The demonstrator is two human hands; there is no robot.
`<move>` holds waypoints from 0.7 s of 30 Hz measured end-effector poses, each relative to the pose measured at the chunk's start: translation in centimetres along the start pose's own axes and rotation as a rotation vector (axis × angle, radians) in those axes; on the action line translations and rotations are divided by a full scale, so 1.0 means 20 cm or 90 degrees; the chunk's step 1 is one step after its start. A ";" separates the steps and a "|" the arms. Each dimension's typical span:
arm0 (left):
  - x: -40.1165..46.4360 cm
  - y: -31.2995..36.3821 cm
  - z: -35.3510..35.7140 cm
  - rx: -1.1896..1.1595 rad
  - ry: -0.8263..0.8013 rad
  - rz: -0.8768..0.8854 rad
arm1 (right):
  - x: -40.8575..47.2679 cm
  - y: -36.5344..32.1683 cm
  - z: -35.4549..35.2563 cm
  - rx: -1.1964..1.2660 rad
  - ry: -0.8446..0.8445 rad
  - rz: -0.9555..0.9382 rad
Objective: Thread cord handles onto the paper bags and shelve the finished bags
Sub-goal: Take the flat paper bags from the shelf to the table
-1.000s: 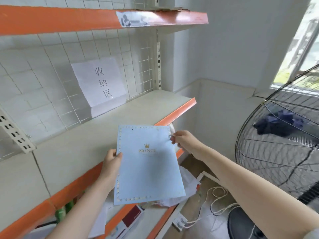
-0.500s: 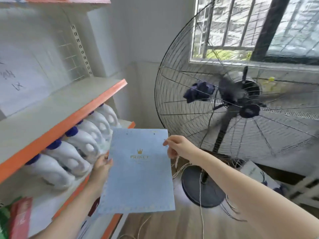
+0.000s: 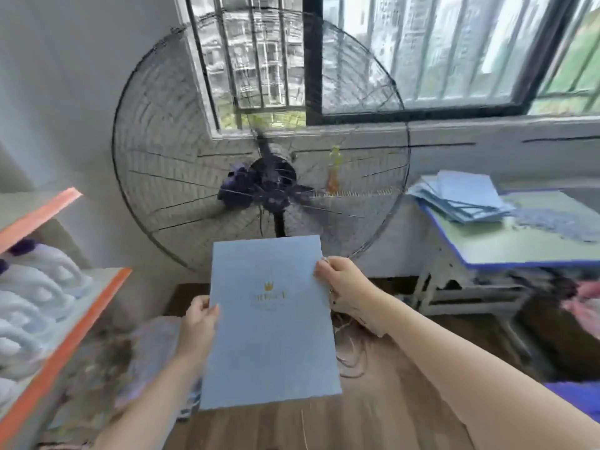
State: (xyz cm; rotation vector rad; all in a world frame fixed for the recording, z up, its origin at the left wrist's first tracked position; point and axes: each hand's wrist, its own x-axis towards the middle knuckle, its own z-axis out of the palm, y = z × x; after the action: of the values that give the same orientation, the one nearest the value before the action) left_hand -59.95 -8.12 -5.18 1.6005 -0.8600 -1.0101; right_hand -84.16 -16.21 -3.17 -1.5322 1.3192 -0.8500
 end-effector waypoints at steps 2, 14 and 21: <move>-0.01 0.05 0.17 0.006 -0.036 0.015 | -0.05 0.02 -0.16 -0.026 0.057 0.003; 0.15 0.22 1.15 0.028 -0.300 0.042 | -0.06 0.37 -0.99 -0.058 0.299 0.097; 0.31 0.27 1.79 0.014 -0.360 0.019 | 0.15 0.51 -1.45 -0.082 0.363 0.166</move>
State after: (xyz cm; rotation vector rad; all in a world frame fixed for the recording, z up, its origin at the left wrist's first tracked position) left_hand -90.66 -28.34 -5.97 1.3255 -1.2683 -1.4656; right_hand -113.88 -25.04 -2.94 -1.2107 1.9687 -1.0921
